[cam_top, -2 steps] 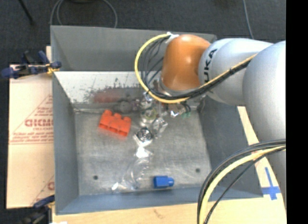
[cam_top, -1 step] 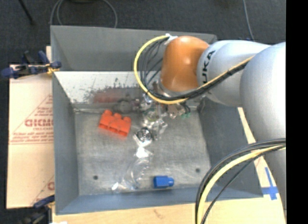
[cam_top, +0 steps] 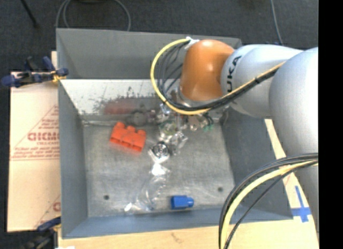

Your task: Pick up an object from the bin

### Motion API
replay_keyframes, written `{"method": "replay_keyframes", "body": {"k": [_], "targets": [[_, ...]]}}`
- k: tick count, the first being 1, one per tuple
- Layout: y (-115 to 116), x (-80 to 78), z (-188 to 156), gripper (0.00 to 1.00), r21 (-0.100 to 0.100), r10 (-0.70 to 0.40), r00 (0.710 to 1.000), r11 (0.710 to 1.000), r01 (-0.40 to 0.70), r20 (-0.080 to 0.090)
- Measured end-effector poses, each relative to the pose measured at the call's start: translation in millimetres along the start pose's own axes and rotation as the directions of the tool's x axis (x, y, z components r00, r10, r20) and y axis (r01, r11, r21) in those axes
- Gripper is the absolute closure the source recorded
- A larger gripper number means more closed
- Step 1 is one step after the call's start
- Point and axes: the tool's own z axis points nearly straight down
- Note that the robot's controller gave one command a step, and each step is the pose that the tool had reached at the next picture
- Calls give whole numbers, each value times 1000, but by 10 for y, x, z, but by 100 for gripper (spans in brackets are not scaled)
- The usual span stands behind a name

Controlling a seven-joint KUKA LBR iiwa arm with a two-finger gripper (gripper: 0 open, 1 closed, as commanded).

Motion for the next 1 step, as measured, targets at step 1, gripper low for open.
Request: {"method": "replay_keyframes", "body": {"k": [1], "targets": [[-21,-12,-25,100,4,1,1000,1000,-1,4]]}}
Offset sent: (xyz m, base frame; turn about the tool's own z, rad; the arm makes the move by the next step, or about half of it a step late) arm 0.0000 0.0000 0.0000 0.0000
